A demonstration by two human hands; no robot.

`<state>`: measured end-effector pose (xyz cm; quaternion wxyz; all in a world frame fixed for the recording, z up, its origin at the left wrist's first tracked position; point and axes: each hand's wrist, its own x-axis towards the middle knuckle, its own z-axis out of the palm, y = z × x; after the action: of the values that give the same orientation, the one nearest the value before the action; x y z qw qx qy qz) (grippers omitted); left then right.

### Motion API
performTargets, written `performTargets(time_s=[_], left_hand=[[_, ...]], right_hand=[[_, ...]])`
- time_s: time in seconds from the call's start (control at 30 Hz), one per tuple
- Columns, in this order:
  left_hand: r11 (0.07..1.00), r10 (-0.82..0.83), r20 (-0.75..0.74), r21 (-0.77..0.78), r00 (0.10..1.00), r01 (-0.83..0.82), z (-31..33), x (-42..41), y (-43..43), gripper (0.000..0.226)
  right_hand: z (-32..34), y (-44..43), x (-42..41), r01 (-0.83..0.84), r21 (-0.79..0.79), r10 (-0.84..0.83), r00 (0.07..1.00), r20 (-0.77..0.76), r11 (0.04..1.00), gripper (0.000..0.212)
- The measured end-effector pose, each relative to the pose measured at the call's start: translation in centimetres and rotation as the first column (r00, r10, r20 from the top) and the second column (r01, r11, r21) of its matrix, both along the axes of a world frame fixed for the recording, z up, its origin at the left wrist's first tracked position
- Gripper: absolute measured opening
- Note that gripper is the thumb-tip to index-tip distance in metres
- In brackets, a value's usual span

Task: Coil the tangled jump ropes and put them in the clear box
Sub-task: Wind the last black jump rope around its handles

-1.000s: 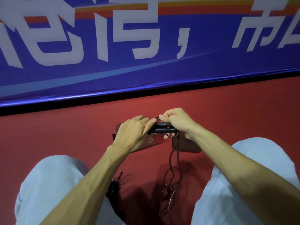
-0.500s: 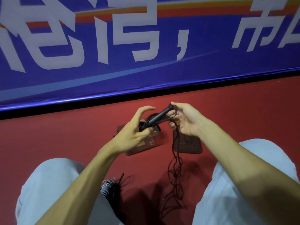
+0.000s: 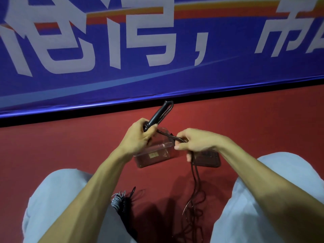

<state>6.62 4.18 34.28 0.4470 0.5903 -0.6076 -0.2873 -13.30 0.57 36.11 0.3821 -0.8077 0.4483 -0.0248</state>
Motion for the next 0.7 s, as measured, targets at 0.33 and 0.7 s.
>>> performTargets(time_s=[0.33,0.7], left_hand=[[0.996,0.044,0.518,0.046,0.854,-0.080,-2.3,2.6,-2.2,0.018],[0.911,-0.410,0.598,0.242,0.688,0.333,-1.6,0.2,0.7,0.031]], right_hand=[[0.1,0.7,-0.4,-0.221,-0.501,0.214,0.974,-0.072,0.837,0.016],[0.0,0.5,-0.9,-0.057,-0.816,0.133,0.991,0.024,0.575,0.020]])
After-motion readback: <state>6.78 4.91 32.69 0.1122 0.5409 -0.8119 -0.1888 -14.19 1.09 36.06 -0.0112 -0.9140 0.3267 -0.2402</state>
